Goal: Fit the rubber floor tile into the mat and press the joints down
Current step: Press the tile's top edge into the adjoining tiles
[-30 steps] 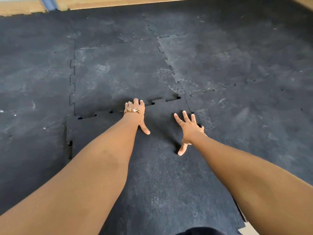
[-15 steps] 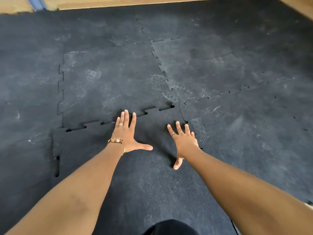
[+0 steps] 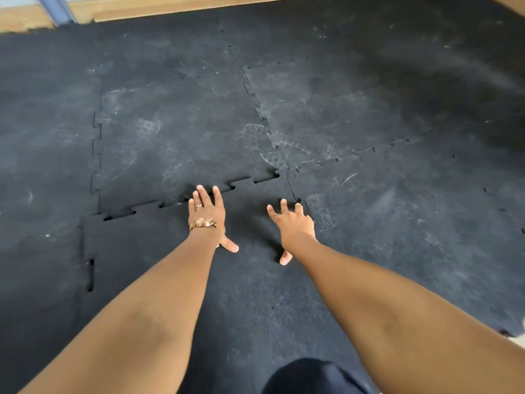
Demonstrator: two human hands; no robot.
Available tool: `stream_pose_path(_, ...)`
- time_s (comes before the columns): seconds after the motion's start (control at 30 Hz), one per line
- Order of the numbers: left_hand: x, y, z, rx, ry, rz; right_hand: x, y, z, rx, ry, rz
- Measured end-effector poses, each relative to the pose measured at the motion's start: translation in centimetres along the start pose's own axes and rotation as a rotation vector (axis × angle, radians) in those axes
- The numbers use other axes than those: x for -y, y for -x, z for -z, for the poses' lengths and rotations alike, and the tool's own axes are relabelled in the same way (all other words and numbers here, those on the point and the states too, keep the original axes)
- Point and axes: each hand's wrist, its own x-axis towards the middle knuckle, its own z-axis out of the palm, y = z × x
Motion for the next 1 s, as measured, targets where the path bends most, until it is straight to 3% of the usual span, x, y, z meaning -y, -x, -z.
stream_pose_path(0.07,-2.6,1.6,-0.2,0.001,0.021,-0.02,-0.2,0.1,-0.3,-0.032,0.011,0.01)
stream_pose_path(0.2,-7.5,5.4,-1.9,0.261,0.078,-0.027,-1.5,1.1,-0.4,-0.124,-0.104,0.044)
stream_pose_path(0.33,-8.5,7.1,-5.1,0.285,0.047,-0.003,-4.8,4.4,-6.3,-0.315,-0.531,0.152)
stream_pose_path(0.5,-6.7,6.5,-4.4,0.338,0.033,-0.109,-5.3,9.9,-16.1,-0.704,-0.558,-0.074)
stream_pose_path(0.8,-7.9,7.6,-5.7,0.219,0.17,-0.087,-4.9,11.4,-17.2,-0.465,-0.349,-0.119)
stream_pose_path(1.0,-8.7,7.1,-4.3,0.331,0.059,0.002,-5.0,11.2,-17.4,-0.444,-0.346,-0.117)
